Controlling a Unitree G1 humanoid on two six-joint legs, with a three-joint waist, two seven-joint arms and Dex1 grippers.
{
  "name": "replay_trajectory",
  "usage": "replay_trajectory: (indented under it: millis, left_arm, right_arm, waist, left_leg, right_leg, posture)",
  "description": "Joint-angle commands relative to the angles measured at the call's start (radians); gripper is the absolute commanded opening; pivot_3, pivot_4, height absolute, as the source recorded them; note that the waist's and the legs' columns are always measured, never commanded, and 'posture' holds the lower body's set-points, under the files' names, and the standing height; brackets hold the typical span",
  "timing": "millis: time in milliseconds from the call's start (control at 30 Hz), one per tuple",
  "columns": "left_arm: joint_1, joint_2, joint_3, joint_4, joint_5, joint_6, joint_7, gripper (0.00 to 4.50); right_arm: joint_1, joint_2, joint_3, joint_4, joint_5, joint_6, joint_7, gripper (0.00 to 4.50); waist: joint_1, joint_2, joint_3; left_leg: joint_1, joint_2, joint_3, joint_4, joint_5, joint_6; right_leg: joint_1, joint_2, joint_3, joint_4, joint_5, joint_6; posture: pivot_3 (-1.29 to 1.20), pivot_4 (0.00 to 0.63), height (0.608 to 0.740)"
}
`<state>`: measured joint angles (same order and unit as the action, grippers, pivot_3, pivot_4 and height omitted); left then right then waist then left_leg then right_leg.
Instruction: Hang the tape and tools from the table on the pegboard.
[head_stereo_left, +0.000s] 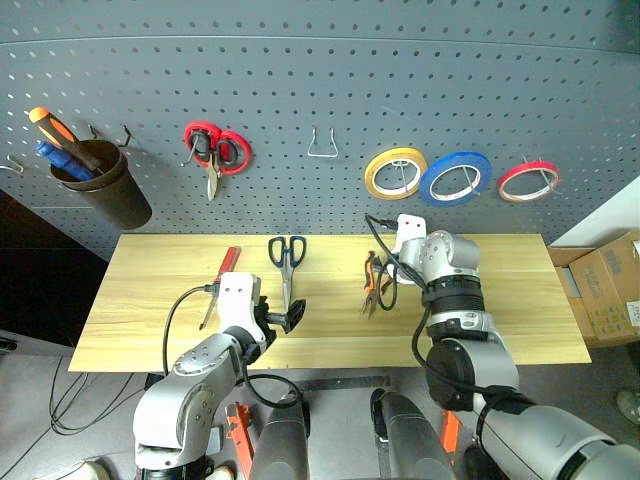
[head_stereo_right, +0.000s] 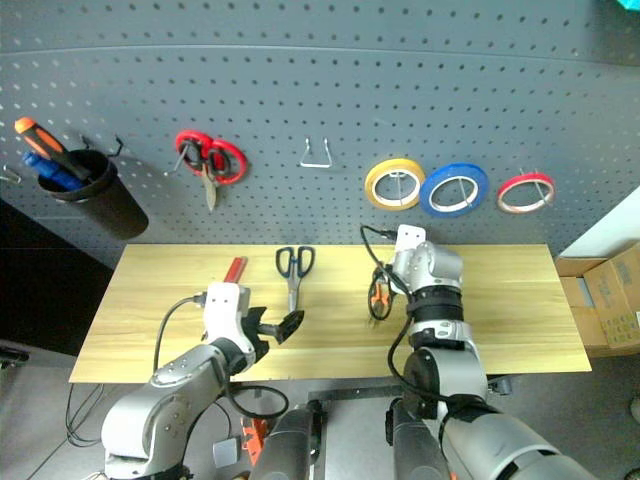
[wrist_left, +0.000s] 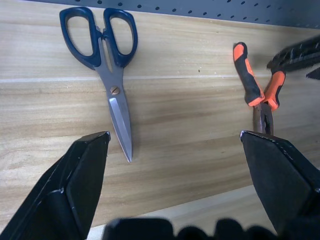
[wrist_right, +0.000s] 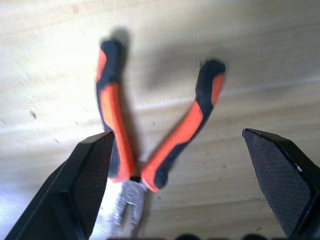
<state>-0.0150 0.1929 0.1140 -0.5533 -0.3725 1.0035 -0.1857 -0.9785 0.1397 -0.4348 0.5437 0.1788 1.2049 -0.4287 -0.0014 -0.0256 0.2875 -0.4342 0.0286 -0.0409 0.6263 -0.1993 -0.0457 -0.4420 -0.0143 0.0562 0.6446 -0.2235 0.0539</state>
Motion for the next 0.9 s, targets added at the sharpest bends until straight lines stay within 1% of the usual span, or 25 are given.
replay_trajectory:
  millis: [33, 200, 333, 533, 900]
  left_arm:
    - [0.013, 0.003, 0.004, -0.058, -0.011, -0.007, 0.007, 4.50]
    - [0.037, 0.009, 0.014, -0.088, -0.018, 0.008, 0.014, 4.50]
    - [0.054, 0.013, 0.020, -0.104, -0.024, 0.018, 0.018, 4.50]
    - [0.046, 0.019, 0.024, -0.094, -0.029, 0.014, 0.022, 4.50]
    - [0.043, 0.026, 0.025, -0.092, -0.031, 0.012, 0.024, 4.50]
  right_arm:
    - [-0.016, 0.180, -0.022, 0.028, 0.040, -0.042, -0.062, 4.47]
    - [-0.003, 0.218, -0.019, 0.084, 0.091, -0.105, -0.117, 4.47]
    - [-0.003, 0.222, -0.003, 0.103, 0.132, -0.132, -0.144, 4.47]
    - [-0.019, 0.215, 0.015, 0.074, 0.191, -0.105, -0.179, 4.47]
    - [0.009, 0.282, 0.078, 0.064, 0.276, -0.141, -0.239, 4.47]
  waist:
    - [0.000, 0.000, 0.000]
    - [0.000, 0.000, 0.001]
    - [0.001, 0.000, 0.002]
    - [0.001, 0.000, 0.002]
    - [0.001, 0.000, 0.002]
  left_leg:
    - [0.000, 0.000, 0.000, 0.000, 0.000, 0.000]
    - [0.000, 0.000, 0.000, 0.000, 0.000, 0.000]
    - [0.000, 0.000, 0.000, -0.001, 0.000, 0.000]
    - [0.000, 0.000, 0.000, -0.001, 0.000, 0.000]
    - [0.000, 0.000, 0.000, -0.002, 0.000, 0.000]
  right_leg:
    - [0.000, 0.000, 0.000, 0.000, 0.000, 0.000]
    - [0.000, 0.000, 0.000, 0.000, 0.000, 0.000]
    - [0.000, 0.000, 0.000, -0.001, 0.000, 0.000]
    - [0.000, 0.000, 0.000, -0.001, 0.000, 0.000]
    - [-0.001, 0.000, -0.001, -0.001, -0.001, -0.001]
  posture:
    - [0.20, 0.305, 0.740]
    - [0.23, 0.313, 0.740]
    - [0.23, 0.310, 0.740]
    - [0.22, 0.302, 0.740]
    - [0.23, 0.299, 0.740]
